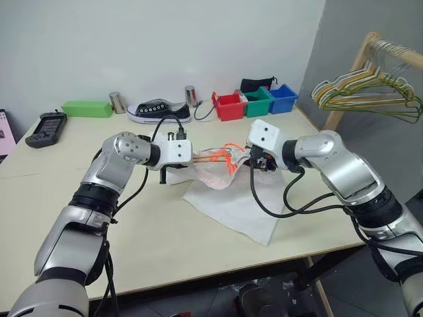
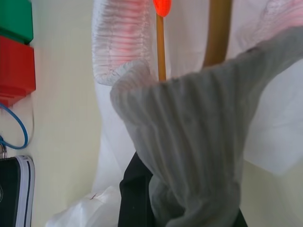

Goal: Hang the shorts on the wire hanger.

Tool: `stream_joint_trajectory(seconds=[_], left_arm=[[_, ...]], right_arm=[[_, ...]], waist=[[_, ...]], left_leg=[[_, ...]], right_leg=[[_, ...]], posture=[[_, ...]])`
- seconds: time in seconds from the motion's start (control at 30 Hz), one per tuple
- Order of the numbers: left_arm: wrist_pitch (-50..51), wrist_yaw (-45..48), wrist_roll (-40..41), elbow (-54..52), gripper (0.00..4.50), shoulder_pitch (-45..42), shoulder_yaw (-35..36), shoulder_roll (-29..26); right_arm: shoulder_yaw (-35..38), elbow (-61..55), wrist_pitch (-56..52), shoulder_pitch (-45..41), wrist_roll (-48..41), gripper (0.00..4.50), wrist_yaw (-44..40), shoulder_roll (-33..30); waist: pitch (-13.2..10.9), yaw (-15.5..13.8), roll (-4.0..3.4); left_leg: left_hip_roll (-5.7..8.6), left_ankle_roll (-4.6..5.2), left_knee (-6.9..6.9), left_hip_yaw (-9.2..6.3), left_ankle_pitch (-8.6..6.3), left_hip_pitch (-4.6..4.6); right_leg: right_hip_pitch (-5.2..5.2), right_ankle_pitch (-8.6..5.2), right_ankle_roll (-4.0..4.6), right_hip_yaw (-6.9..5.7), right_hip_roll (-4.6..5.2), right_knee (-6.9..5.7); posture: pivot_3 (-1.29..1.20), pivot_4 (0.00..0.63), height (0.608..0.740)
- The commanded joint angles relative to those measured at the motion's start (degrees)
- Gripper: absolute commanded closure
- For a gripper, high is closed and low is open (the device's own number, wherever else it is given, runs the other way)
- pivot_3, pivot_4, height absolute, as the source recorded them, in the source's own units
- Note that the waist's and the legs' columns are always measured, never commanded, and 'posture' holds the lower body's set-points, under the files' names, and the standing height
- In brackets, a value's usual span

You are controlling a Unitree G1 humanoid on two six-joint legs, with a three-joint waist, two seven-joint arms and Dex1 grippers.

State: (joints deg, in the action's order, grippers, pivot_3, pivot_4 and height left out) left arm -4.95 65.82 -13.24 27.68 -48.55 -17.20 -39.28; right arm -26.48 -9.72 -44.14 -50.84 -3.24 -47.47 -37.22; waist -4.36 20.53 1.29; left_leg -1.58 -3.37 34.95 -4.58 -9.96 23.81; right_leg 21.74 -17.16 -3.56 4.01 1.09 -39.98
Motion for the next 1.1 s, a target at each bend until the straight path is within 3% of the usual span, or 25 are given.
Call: stream_joint_trajectory(seconds=[0.03, 0.23, 0.47, 0.57, 1.1], left_arm=[[0.2, 0.3, 2.6, -4.6, 4.50, -0.4, 2.7, -1.3], [1.1, 2.3, 4.6, -9.6, 4.50, -0.5, 2.6, -2.0], [2.4, 2.2, 4.4, -13.7, 4.50, 0.3, 2.3, -2.6], [2.3, 1.8, 4.2, -14.2, 4.50, 0.9, 2.2, -3.0], [-1.0, -0.4, 3.4, -11.6, 4.50, -0.9, 1.7, -2.6]], right_arm=[[-0.7, 0.4, 4.6, -1.1, 4.1, 1.17, -2.5, -3.7], [-5.5, 10.3, 14.2, -0.5, 12.4, 0.01, -4.7, -5.8], [-5.3, 15.2, 17.5, -1.5, 15.0, 0.01, -6.8, -3.2], [-4.2, 15.9, 18.4, -1.8, 15.2, 0.44, -7.3, -2.5], [-1.0, 15.6, 18.9, 0.2, 16.4, 4.29, -7.9, -1.7]], waist=[[0.0, 0.0, 0.00], [0.0, 0.0, 0.00], [0.0, 0.1, -0.01], [0.0, 0.0, -0.01], [0.0, -0.1, -0.01]], left_leg=[[0.00, 0.00, 0.00, 0.00, 0.00, 0.00], [0.03, 0.00, 0.01, 0.04, 0.00, -0.05], [0.02, 0.00, 0.01, 0.02, 0.00, -0.07], [0.03, 0.00, 0.01, 0.01, 0.00, -0.09], [0.04, -0.01, 0.02, -0.01, 0.01, -0.15]], right_leg=[[0.00, 0.00, 0.00, 0.00, 0.00, 0.01], [-0.04, 0.00, -0.01, 0.03, 0.03, 0.01], [-0.06, 0.01, -0.01, 0.02, 0.01, 0.00], [-0.09, 0.01, -0.01, 0.02, 0.01, -0.01], [-0.18, 0.01, -0.02, 0.01, 0.02, -0.01]], posture=[[-0.27, 0.003, 0.740], [-0.26, 0.000, 0.740], [-0.24, 0.000, 0.740], [-0.24, 0.000, 0.740], [-0.25, 0.000, 0.740]])
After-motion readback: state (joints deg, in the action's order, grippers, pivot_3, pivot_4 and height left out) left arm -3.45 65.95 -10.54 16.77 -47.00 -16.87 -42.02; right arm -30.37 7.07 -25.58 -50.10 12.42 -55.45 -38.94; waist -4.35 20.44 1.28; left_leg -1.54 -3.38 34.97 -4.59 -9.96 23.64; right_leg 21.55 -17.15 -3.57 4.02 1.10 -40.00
